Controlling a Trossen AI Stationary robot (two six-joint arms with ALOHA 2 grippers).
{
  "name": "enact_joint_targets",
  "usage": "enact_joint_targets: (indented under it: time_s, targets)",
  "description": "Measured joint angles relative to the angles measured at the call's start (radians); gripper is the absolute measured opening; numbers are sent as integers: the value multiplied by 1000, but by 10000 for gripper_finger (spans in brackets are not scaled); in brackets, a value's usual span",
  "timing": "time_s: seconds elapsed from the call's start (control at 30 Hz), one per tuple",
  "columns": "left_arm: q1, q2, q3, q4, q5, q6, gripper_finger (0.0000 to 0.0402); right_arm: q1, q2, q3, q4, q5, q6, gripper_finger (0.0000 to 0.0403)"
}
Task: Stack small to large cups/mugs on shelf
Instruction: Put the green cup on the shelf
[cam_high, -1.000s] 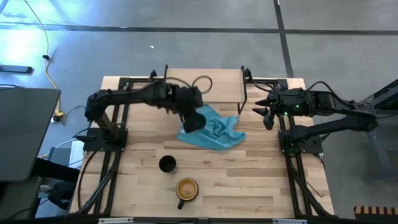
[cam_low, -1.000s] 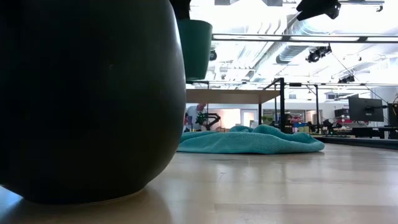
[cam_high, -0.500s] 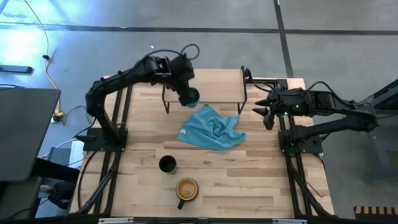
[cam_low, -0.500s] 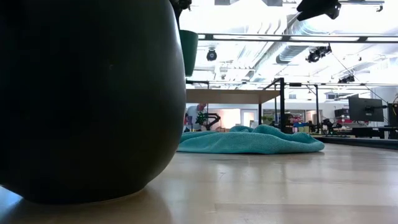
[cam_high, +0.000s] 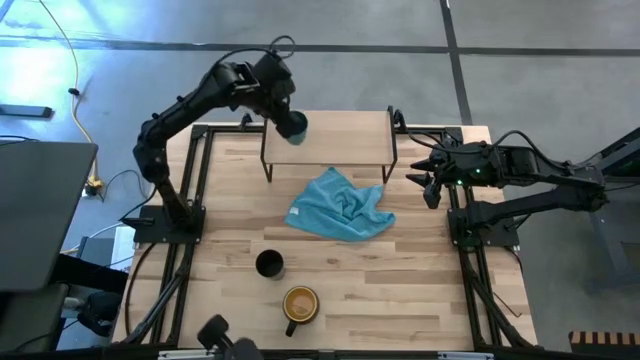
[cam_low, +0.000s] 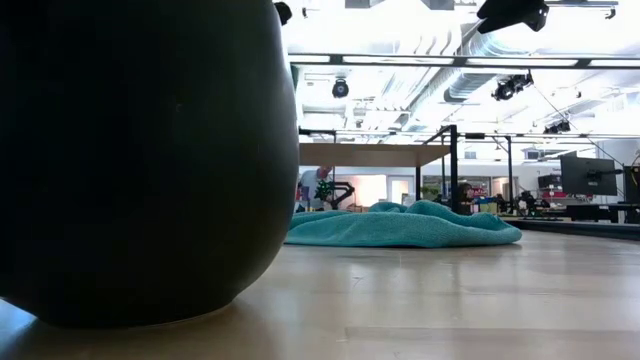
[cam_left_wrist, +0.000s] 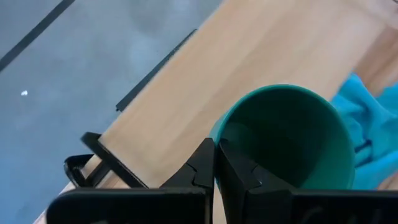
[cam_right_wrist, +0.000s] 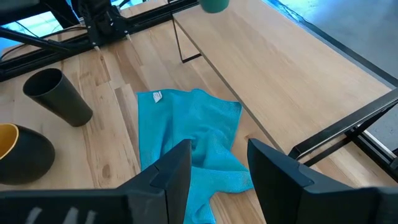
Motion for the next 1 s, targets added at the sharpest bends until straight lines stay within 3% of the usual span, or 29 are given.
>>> enact_joint_targets:
  time_s: [0.4, 1.0]
  targets:
    - [108, 9, -1, 7, 70, 0, 0, 0, 8, 0, 0, 0, 11, 149]
    - [111, 70, -2, -33, 73, -1, 0, 0, 94, 0, 0, 0, 9, 149]
